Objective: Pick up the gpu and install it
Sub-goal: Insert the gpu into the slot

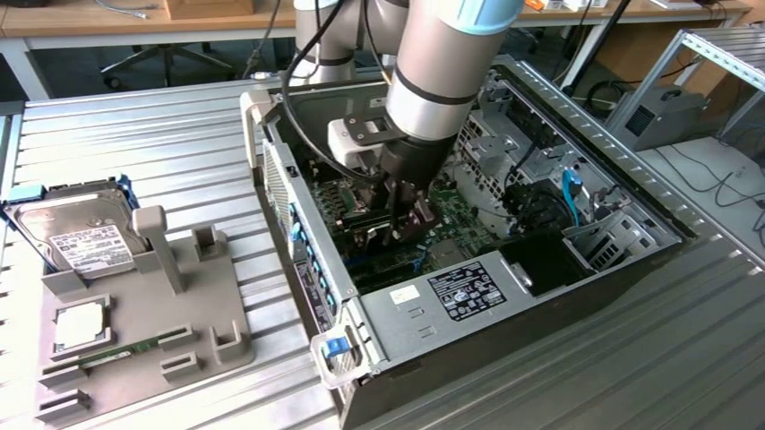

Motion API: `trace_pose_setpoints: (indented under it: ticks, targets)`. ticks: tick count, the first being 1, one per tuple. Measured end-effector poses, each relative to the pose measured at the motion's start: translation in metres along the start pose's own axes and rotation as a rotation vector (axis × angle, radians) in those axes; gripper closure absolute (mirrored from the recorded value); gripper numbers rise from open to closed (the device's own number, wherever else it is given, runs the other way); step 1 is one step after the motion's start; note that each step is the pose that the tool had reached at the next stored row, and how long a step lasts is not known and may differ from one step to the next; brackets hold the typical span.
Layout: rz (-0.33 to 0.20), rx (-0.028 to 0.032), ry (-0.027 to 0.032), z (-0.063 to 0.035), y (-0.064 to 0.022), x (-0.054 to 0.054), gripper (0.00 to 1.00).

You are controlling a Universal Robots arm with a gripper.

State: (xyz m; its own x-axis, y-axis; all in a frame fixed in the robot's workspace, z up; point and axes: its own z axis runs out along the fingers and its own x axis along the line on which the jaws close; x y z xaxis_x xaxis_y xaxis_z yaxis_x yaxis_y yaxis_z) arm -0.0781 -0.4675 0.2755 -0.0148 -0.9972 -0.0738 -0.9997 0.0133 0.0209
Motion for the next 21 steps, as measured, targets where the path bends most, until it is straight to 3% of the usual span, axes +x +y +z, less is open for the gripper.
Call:
trace_pose_setpoints:
  ticks: [6, 14, 20, 21]
  targets:
    - [0.0, 0.0, 0.0002, 0.0062, -0.0001, 0.0005, 0.42]
    - [0.0, 0.0002, 0.0, 0.0063, -0.0001, 0.0005, 0.42]
    - [0.0, 0.0002, 0.0, 0.0063, -0.0001, 0.0005, 0.73]
    - [0.0, 0.0002, 0.0, 0.0063, -0.0001, 0.0005, 0.73]
